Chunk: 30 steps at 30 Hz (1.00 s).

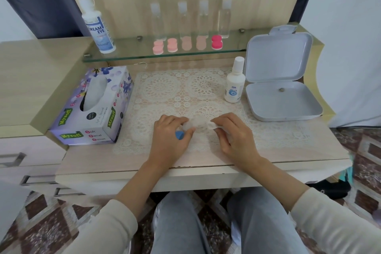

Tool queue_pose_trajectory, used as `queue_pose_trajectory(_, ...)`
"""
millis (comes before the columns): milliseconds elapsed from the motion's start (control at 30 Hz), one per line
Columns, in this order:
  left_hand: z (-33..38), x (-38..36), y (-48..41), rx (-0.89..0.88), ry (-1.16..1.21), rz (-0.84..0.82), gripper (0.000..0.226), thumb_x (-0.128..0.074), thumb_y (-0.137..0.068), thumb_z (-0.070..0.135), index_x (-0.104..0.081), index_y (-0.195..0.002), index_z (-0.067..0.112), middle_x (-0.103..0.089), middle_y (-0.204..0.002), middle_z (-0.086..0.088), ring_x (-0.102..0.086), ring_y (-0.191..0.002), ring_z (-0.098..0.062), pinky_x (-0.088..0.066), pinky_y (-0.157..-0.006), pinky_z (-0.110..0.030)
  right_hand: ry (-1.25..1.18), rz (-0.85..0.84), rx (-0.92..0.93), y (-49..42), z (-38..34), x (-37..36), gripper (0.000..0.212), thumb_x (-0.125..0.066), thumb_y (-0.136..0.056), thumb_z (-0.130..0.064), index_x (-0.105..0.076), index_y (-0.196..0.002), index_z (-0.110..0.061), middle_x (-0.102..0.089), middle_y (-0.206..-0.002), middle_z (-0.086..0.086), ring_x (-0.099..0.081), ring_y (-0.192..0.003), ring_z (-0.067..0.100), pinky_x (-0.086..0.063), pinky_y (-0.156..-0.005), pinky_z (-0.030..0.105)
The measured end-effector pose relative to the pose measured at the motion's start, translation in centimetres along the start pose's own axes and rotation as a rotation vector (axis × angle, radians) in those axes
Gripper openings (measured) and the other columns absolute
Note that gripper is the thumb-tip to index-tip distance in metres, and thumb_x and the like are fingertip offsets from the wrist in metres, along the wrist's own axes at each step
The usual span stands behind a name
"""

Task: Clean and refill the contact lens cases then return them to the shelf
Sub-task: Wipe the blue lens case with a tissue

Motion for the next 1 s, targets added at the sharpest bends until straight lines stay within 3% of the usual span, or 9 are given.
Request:
queue_pose_trajectory(100,-0.2,1.0,-0.4,0.107,0.101,0.017,0.043,-0.053,-0.076,0.049,-0.07,-0.088,0.011,-0.061,-0.077,0.008,-0.05,-0.071,-0.009,-0.033,-0.074,-0.009,-0.037,-0.019,-0.097,0.0,0.3,0.2,0.017,-0.061,-0.079,-0.017,-0.058,-0.094,-0.01,-0.067,-0.079,0.005,-0.061,-0.07,0.015,-0.045,-0.064,0.022)
queue_pose_trajectory(200,-0.2,1.6,-0.9,0.235,0.259,-0.018,0.028,-0.066,-0.076,0.042,-0.071,-0.082,0.015,-0.064,-0.076,0.013,-0.052,-0.068,-0.002,-0.036,-0.068,-0.01,-0.092,-0.022,-0.115,-0.6,0.1,0.3,0.01,-0.069,-0.073,-0.012,-0.069,-0.081,-0.005,-0.067,-0.077,0.005,-0.062,-0.07,0.017,-0.045,-0.065,0.016)
queue_pose_trajectory(333,0.4,1.2,-1.1,0.39,0.466,-0.128,0.005,-0.071,-0.077,0.024,-0.071,-0.073,0.021,-0.066,-0.071,0.014,-0.054,-0.061,0.005,-0.039,-0.06,-0.006,-0.164,-0.094,-0.114,-1.8,-0.5,0.0,0.008,-0.07,-0.072,-0.014,-0.073,-0.078,-0.011,-0.058,-0.116,-0.002,-0.055,-0.098,0.01,-0.042,-0.085,0.013)
queue_pose_trajectory(400,0.8,1.0,-1.1,0.426,0.528,-0.169,0.006,-0.071,-0.076,0.026,-0.071,-0.07,0.024,-0.066,-0.066,0.014,-0.054,-0.058,0.006,-0.039,-0.059,-0.005,-0.2,-0.16,-0.109,-2.3,-0.8,-0.4,0.008,-0.069,-0.072,-0.014,-0.073,-0.078,-0.011,-0.056,-0.121,-0.006,-0.055,-0.106,0.009,-0.043,-0.091,0.016)
queue_pose_trajectory(533,1.3,0.9,-1.0,0.442,0.595,-0.214,0.008,-0.07,-0.075,0.031,-0.071,-0.07,0.025,-0.065,-0.061,0.014,-0.053,-0.057,0.005,-0.039,-0.06,-0.007,-0.227,-0.128,-0.122,-2.2,-1.0,0.0,0.008,-0.07,-0.072,-0.012,-0.074,-0.078,-0.009,-0.07,-0.099,-0.001,-0.062,-0.092,0.006,-0.047,-0.084,0.015)
queue_pose_trajectory(667,1.4,0.8,-0.5,0.474,0.684,-0.246,0.02,-0.064,-0.065,0.046,-0.067,-0.079,0.031,-0.069,-0.075,0.015,-0.06,-0.076,0.003,-0.045,-0.074,-0.013,-0.282,-0.085,-0.207,-1.7,-0.8,0.1,0.011,-0.071,-0.071,-0.016,-0.075,-0.08,-0.011,-0.066,-0.09,-0.01,-0.061,-0.087,-0.001,-0.049,-0.075,0.014)
queue_pose_trajectory(800,1.3,0.1,1.0,0.549,0.794,-0.249,0.038,-0.072,-0.055,0.037,-0.061,-0.089,0.025,-0.069,-0.076,0.002,-0.064,-0.072,-0.006,-0.05,-0.077,-0.025,-0.381,-0.006,-0.345,-1.5,0.0,0.6,0.013,-0.074,-0.068,-0.014,-0.074,-0.081,-0.011,-0.063,-0.084,-0.011,-0.06,-0.08,-0.009,-0.05,-0.062,0.018)
queue_pose_trajectory(900,1.2,0.3,1.6,0.584,0.77,-0.135,0.03,-0.079,-0.057,0.023,-0.06,-0.081,0.021,-0.064,-0.067,0.001,-0.059,-0.062,-0.007,-0.048,-0.073,-0.027,-0.377,0.02,-0.355,-1.3,-0.2,0.6,0.011,-0.077,-0.068,-0.006,-0.074,-0.078,-0.008,-0.063,-0.081,-0.009,-0.059,-0.078,-0.012,-0.045,-0.06,0.008)
queue_pose_trajectory(1000,1.4,0.5,1.7,0.545,0.763,-0.07,0.019,-0.078,-0.063,0.016,-0.065,-0.075,0.023,-0.065,-0.061,0.009,-0.058,-0.061,-0.004,-0.049,-0.065,-0.02,-0.38,-0.005,-0.358,-1.0,-0.4,0.2,0.011,-0.077,-0.07,-0.006,-0.074,-0.08,-0.007,-0.067,-0.083,-0.003,-0.06,-0.079,-0.009,-0.047,-0.06,0.009)
Point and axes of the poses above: each hand's wrist, its own y-axis away from the middle knuckle, its own x-axis out of the back of the hand, z = x × y, the point moved 8 cm from there along -y, towards the middle knuckle
